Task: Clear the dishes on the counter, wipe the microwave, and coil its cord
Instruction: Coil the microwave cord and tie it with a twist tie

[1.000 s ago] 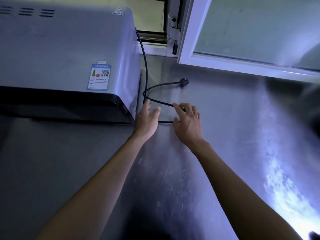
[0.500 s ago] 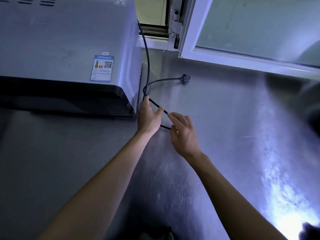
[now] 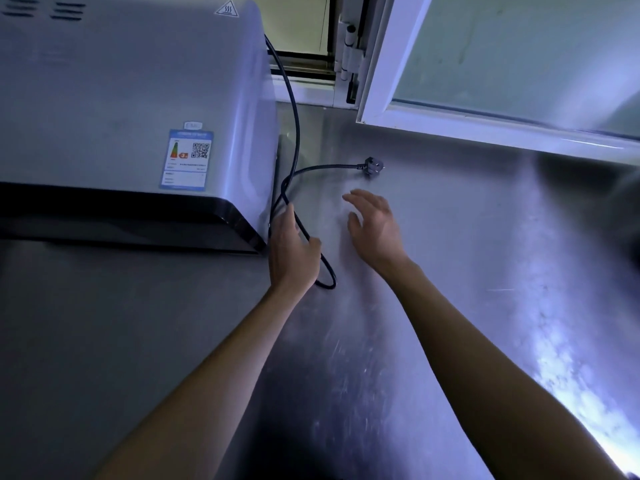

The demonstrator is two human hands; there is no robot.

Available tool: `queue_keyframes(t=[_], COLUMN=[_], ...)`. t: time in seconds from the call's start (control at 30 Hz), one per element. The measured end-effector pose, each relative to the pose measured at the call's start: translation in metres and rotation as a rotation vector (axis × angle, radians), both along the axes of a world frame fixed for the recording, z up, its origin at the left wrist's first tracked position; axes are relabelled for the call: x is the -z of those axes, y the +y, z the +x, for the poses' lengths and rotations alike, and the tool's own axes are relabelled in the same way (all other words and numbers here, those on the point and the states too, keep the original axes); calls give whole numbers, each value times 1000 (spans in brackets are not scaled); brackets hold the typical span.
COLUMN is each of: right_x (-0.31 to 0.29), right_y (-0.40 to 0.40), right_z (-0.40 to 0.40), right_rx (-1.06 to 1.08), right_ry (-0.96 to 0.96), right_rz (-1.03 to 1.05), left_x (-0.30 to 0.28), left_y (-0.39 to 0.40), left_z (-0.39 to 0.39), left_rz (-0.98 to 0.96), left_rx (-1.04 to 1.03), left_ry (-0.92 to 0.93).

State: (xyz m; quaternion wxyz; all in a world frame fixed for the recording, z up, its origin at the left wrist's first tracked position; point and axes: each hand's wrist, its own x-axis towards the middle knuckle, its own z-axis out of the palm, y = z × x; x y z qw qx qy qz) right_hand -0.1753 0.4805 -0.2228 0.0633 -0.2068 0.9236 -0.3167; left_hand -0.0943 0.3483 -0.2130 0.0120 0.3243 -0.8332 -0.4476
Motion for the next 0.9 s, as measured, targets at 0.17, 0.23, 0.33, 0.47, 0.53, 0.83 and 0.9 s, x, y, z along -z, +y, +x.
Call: queue_keyframes(t=[0.17,0.23,0.33,0.47,0.53,0.83,0.9], right_x=[12,19,28,34,34,4,-8], right_y=[-33,-43,-51,-47,-40,11,25], right_z=[-47,-58,-66,-66,-63,-17,-6], right_rx=[-152,-188,-207,-144,-112,55,96], right_ry=[18,69,102,191,191,134,126], right_rz=[227,281,350,384,351,133,105], left_x=[4,7,12,14,13,-9,-16], left_y=[-3,-6,-12,-17,-17,-6,-3], left_z=[4,6,9,15,18,32,34], left_rz=[23,23,33,55,64,62,40], left_rx=[37,43,63,35,29,132,170], left_ry=[27,37,37,77,99,137,135])
